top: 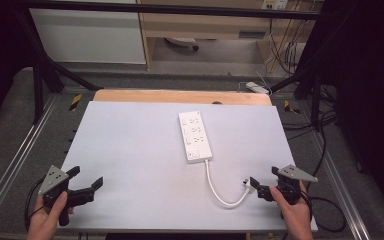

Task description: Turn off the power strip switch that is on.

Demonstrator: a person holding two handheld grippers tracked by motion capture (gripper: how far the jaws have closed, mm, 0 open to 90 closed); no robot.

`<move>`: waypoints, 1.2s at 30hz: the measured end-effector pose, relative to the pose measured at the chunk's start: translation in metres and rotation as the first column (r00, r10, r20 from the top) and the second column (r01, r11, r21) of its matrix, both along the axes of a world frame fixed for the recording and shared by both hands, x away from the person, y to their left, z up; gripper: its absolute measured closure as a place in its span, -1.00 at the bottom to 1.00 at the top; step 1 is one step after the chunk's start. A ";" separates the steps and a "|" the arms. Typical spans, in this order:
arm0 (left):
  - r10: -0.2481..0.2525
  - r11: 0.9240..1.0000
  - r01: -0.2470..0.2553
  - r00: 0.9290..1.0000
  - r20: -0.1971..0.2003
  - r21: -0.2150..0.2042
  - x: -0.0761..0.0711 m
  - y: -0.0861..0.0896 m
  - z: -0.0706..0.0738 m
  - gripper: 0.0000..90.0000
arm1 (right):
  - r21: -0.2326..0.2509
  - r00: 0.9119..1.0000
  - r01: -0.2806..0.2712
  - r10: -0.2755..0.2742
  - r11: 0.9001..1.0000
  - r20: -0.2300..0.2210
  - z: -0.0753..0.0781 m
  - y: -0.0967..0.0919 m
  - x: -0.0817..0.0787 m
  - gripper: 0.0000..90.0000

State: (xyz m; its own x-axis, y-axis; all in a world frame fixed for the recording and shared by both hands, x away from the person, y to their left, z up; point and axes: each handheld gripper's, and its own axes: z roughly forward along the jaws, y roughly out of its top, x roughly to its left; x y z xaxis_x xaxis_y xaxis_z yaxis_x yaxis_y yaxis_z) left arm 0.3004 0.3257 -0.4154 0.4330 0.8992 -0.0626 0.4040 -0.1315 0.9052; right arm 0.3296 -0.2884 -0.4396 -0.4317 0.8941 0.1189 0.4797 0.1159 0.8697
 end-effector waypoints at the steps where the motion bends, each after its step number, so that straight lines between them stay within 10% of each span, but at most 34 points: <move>1: -0.001 1.000 0.001 1.000 -0.002 -0.001 0.000 0.000 0.000 -0.85 | 0.005 1.000 0.001 -0.001 1.000 0.000 0.000 0.000 0.000 -0.90; 36: -0.004 1.000 0.004 1.000 -0.012 0.005 0.000 -0.002 -0.001 -0.86 | 0.085 1.000 -0.013 0.011 0.996 0.021 0.010 0.002 -0.002 -0.93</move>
